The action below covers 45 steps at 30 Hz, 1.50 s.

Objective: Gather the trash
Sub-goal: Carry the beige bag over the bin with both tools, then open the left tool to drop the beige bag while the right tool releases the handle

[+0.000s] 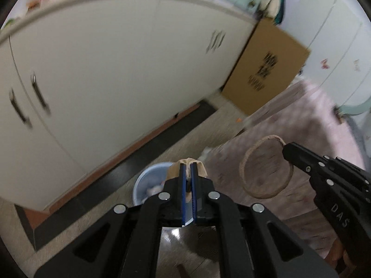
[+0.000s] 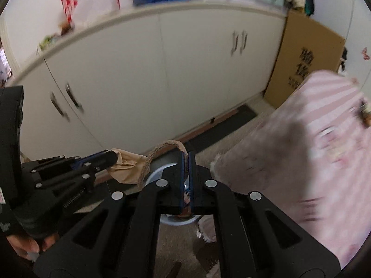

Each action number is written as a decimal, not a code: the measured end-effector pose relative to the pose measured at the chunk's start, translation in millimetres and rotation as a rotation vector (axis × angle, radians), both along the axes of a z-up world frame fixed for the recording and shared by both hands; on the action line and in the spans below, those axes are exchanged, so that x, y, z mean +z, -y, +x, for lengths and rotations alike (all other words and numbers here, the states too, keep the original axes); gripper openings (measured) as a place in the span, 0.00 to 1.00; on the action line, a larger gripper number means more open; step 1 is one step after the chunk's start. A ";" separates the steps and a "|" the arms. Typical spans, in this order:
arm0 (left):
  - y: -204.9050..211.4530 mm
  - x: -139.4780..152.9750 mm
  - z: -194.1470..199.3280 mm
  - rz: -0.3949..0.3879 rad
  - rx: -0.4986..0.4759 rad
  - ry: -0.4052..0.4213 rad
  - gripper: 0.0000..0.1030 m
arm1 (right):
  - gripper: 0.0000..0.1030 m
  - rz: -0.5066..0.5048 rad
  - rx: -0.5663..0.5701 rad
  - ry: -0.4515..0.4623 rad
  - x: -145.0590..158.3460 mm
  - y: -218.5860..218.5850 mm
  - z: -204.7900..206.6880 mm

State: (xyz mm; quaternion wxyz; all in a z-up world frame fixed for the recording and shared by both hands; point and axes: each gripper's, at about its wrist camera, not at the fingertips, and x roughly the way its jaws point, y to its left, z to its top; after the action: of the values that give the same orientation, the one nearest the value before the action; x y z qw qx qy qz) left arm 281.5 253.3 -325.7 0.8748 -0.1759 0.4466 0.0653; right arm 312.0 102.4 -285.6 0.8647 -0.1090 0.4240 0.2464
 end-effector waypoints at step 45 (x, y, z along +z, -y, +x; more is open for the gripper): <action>-12.4 -133.1 18.9 0.179 0.078 -0.187 0.73 | 0.03 -0.113 -0.069 -0.209 -174.2 -26.3 30.9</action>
State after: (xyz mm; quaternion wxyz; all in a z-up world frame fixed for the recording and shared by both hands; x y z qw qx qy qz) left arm 300.4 265.6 -458.8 0.8383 -0.1074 0.5115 0.1548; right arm 342.8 128.7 -459.7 0.8163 -0.1167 0.5284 0.2021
